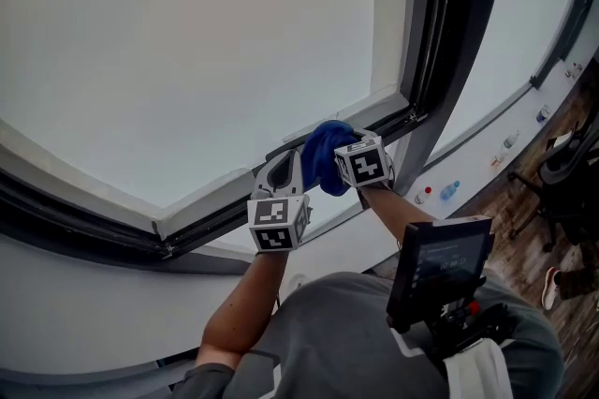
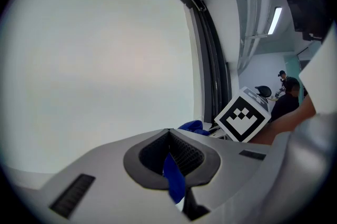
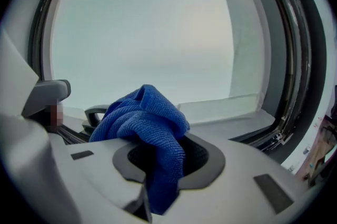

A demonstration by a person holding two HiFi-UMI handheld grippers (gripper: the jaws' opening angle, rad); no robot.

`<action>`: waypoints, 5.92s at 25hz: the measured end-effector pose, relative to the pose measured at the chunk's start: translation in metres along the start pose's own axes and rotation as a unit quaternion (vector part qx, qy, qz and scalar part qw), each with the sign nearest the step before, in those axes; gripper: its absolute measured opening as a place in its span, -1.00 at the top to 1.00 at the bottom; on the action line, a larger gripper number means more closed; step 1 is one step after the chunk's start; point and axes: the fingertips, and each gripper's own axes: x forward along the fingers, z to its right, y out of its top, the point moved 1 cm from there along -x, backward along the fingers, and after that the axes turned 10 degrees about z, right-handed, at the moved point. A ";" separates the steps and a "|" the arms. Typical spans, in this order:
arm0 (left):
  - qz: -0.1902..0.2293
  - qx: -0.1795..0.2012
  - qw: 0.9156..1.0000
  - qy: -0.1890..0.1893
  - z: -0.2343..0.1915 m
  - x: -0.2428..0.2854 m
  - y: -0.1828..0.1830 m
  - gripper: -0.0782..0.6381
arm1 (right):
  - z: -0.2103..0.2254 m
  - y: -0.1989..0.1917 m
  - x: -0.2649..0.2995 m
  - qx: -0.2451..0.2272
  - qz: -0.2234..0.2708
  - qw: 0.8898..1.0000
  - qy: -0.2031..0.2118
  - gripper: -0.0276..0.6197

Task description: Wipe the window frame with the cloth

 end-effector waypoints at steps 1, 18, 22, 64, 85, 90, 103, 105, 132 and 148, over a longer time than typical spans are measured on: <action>0.000 -0.001 1.000 -0.005 0.006 0.006 0.001 0.76 | 0.013 0.002 -0.001 0.007 0.003 1.000 -0.011 0.61; -0.009 -0.006 0.998 -0.068 0.085 0.099 0.004 0.76 | 0.151 0.017 -0.005 0.088 0.015 0.990 -0.107 0.61; -0.010 -0.011 0.997 -0.069 0.093 0.111 0.005 0.76 | 0.168 0.019 -0.008 0.099 0.023 0.986 -0.129 0.61; -0.004 0.047 0.989 -0.139 0.073 0.097 0.033 0.76 | 0.181 0.029 -0.020 0.306 0.131 0.901 -0.278 0.61; 0.111 0.023 0.979 -0.172 0.068 0.104 0.180 0.76 | 0.164 0.182 -0.073 0.309 0.268 0.888 -0.212 0.61; 0.144 0.028 0.973 -0.179 0.070 0.098 0.219 0.76 | 0.157 0.227 -0.086 0.297 0.297 0.887 -0.193 0.61; 0.189 0.022 0.966 -0.174 0.068 0.097 0.289 0.76 | 0.145 0.328 -0.126 0.266 0.358 0.882 -0.150 0.61; 0.196 0.021 0.965 -0.175 0.067 0.095 0.297 0.76 | 0.145 0.342 -0.131 0.260 0.365 0.882 -0.147 0.61; 0.225 0.047 0.958 -0.173 0.067 0.082 0.401 0.76 | 0.129 0.521 -0.195 0.201 0.453 0.862 -0.107 0.61; 0.280 0.050 0.942 -0.175 0.059 0.061 0.454 0.76 | 0.117 0.581 -0.218 0.173 0.480 0.857 -0.075 0.61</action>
